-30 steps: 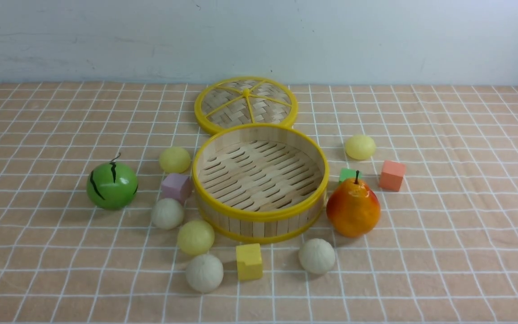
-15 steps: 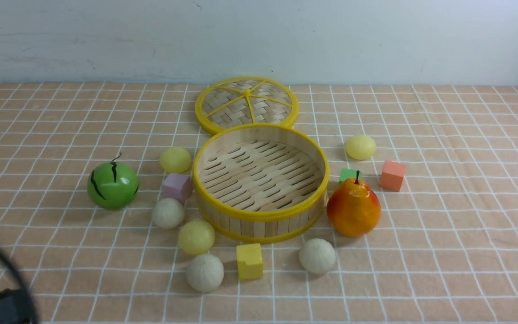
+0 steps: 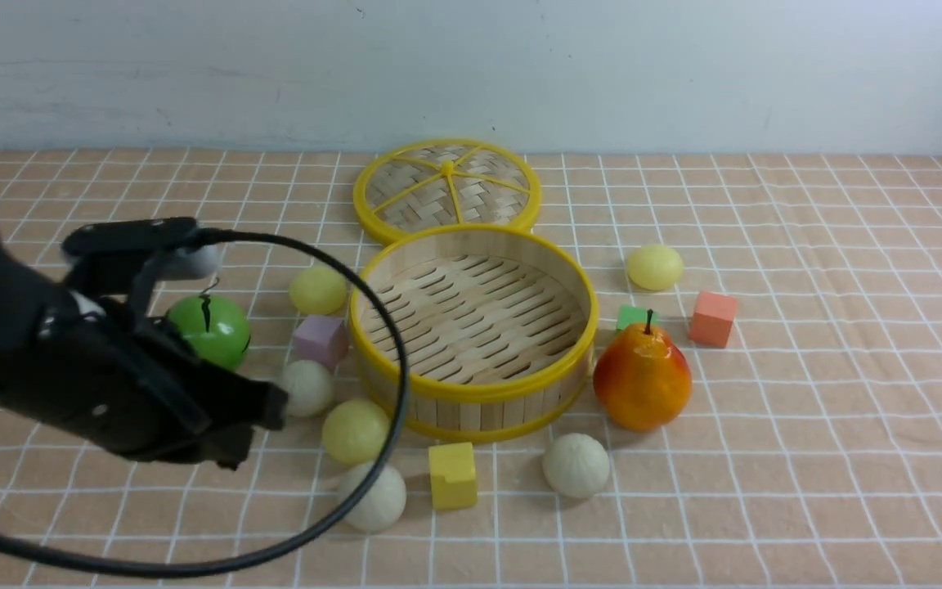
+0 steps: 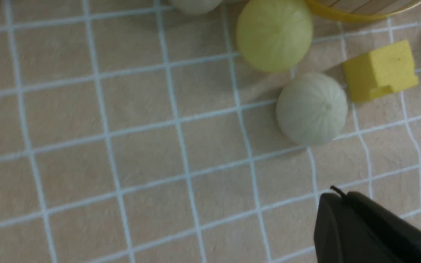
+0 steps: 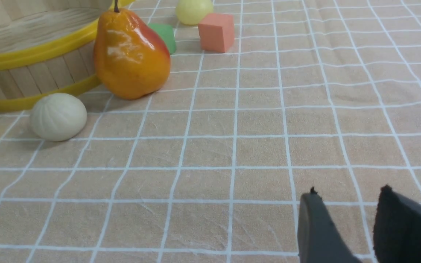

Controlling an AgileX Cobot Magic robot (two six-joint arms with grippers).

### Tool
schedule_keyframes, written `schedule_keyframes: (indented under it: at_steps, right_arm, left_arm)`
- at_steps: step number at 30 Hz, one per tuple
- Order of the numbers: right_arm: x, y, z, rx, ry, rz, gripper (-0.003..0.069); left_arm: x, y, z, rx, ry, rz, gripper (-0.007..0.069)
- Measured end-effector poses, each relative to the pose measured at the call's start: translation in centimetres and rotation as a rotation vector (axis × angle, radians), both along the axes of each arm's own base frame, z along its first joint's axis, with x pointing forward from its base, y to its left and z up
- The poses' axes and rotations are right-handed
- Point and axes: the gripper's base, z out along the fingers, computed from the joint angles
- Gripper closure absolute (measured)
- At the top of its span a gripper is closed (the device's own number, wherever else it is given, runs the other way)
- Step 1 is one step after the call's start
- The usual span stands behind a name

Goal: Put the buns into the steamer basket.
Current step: Use the left arm to grab a steamed stuffed bun

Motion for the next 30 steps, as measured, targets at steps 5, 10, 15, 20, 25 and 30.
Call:
schedule_keyframes:
  at_steps: [5,10,15,20,25,30]
  right_arm:
    - [0.0,0.0,0.0,0.000,0.000,0.000,0.0419]
    - [0.0,0.0,0.0,0.000,0.000,0.000,0.0419]
    - [0.0,0.0,0.0,0.000,0.000,0.000,0.0419]
    - [0.0,0.0,0.0,0.000,0.000,0.000,0.0419]
    - [0.0,0.0,0.0,0.000,0.000,0.000,0.0419]
    - [0.0,0.0,0.0,0.000,0.000,0.000,0.0419]
  left_arm:
    - [4.2,-0.4,-1.0,0.044,-0.064,0.017,0.0620]
    - [7.6,-0.3,-3.0,0.062,-0.059,0.049,0.0489]
    - [9.3,-0.7,-4.6,0.077,-0.050,0.036,0.0349]
    - [11.0,-1.0,-6.2,0.102,-0.071,0.028,0.0291]
    - [11.9,-1.2,-7.7,0.106,-0.082,0.032,0.0316]
    - [12.3,-1.3,-8.8,0.110,-0.073,0.034,0.0377]
